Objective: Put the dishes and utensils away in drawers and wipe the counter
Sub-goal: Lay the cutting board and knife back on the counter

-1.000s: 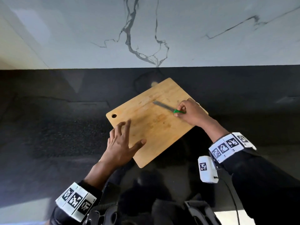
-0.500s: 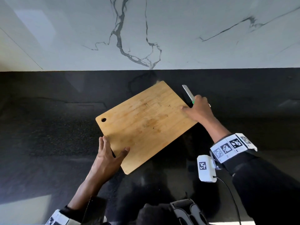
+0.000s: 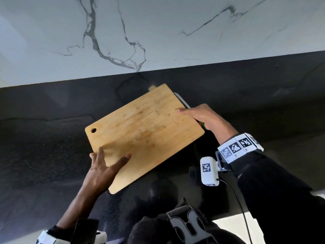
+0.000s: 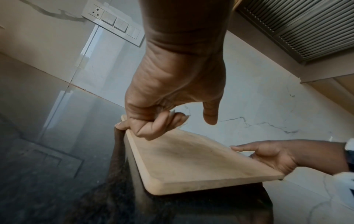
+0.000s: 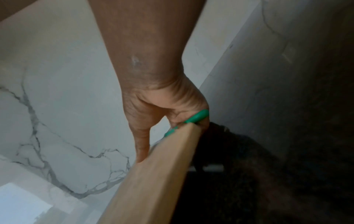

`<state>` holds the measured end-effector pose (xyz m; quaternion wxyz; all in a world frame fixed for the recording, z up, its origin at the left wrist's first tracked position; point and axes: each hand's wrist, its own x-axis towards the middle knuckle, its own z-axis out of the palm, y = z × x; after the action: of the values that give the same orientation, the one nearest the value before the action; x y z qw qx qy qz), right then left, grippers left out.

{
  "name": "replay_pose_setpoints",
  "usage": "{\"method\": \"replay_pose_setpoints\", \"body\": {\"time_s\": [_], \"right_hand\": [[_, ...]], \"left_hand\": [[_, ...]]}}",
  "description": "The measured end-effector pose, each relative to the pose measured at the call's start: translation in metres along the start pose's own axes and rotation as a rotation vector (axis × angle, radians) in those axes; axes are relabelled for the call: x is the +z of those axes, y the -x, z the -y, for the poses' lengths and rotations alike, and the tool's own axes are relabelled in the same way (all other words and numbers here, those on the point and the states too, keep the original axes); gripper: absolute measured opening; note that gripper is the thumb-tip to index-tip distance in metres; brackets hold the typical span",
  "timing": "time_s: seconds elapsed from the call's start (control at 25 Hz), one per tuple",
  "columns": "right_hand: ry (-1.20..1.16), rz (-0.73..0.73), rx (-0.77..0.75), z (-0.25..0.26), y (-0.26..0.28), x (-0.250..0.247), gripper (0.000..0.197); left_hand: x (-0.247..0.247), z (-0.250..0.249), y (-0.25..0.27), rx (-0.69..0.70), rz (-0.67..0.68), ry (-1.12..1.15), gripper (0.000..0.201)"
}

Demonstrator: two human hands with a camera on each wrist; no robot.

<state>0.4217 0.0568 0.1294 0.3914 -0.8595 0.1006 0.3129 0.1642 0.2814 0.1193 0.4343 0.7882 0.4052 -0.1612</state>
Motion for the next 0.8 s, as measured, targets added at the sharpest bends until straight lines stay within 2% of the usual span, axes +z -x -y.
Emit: {"method": "replay_pose_setpoints", "body": {"time_s": [0.08,0.12,0.2,0.32,0.44,0.64,0.72,0.8], "right_hand": [[-0.029,0.024,-0.055,-0.008,0.009,-0.001,0.097],[-0.054,0.006,-0.136,-0.013,0.011,0.001,0.087],[-0.115,-0.094,-0.301,-0.028,0.022,0.007,0.069],[-0.098,-0.254,-0.419,-0.064,0.04,0.011,0.062],[-0.029,-0.313,-0.413,-0.108,0.056,0.001,0.066],[-0.042,-0.309,-0.375,-0.169,0.077,-0.048,0.045],[-0.08,-0.269,-0.331,-0.195,0.076,-0.076,0.048],[-0.109,-0.247,-0.256,-0.221,0.064,-0.107,0.059]], "left_hand": [[-0.002,0.0,-0.002,-0.006,0.003,-0.01,0.137],[-0.002,0.0,-0.004,0.003,0.0,-0.019,0.131],[-0.001,0.004,-0.003,0.045,-0.017,-0.053,0.118],[0.001,0.013,-0.007,0.068,-0.036,-0.068,0.108],[0.01,0.016,-0.008,0.121,-0.009,-0.095,0.106],[0.054,0.009,0.033,0.169,0.019,-0.257,0.1],[0.079,0.007,0.05,0.198,-0.04,-0.309,0.097],[0.104,0.005,0.056,0.165,-0.155,-0.394,0.095]]}}
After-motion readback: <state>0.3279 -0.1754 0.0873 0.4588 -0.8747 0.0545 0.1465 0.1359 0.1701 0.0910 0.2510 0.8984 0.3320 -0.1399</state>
